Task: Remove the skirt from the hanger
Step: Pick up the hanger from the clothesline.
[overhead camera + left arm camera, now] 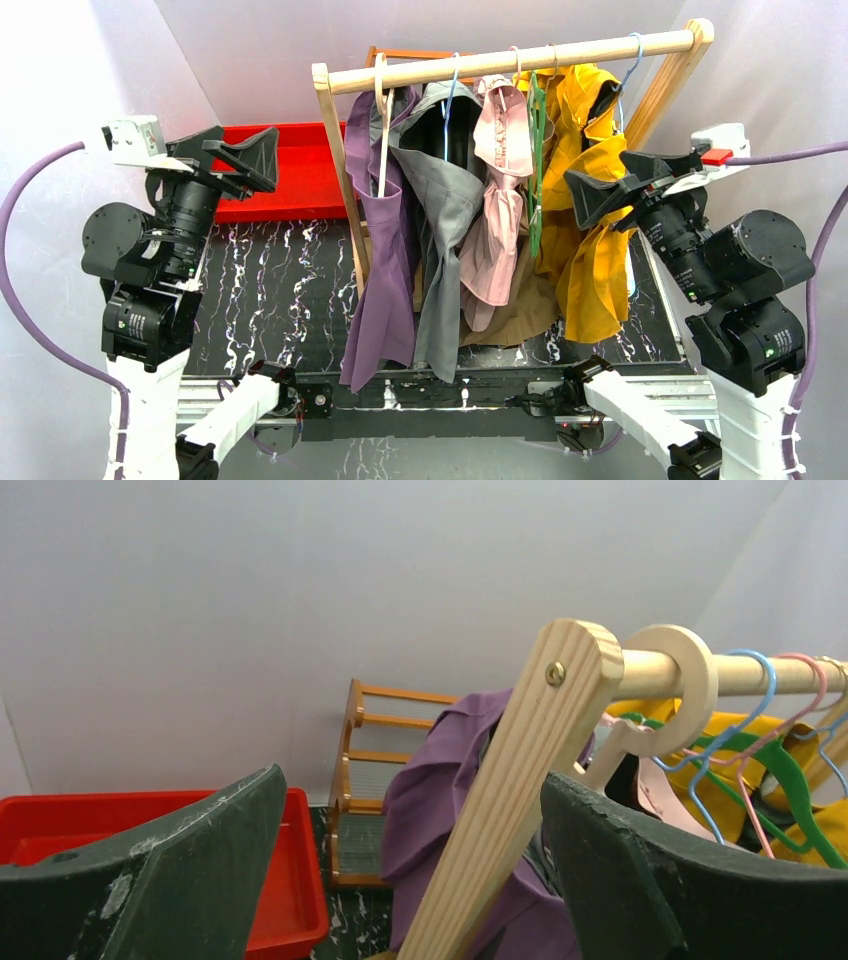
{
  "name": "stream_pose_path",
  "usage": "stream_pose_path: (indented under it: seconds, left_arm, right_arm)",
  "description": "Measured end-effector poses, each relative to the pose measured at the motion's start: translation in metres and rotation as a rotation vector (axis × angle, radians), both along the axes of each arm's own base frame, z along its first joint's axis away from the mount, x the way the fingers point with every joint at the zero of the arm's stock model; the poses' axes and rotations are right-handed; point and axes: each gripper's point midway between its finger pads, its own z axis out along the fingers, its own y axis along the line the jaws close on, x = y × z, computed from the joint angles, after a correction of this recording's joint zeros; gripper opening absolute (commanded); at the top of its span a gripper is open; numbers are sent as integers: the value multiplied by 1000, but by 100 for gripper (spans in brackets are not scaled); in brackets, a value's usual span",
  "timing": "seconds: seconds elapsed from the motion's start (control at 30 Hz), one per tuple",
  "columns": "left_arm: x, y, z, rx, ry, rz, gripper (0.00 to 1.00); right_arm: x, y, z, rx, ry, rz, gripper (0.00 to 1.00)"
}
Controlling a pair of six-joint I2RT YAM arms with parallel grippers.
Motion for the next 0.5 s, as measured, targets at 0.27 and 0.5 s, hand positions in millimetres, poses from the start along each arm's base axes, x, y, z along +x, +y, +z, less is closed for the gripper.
stream_pose_path:
  seconds: [0.27,0.5]
  left_arm:
    - [-1,-21,-19,-24,57,-123,99]
    - [-8,-44,-26,-31,85,-256,99]
  right_arm:
    - [1,48,6,-4,33,238,98]
    - [12,102,5,81,136,479,98]
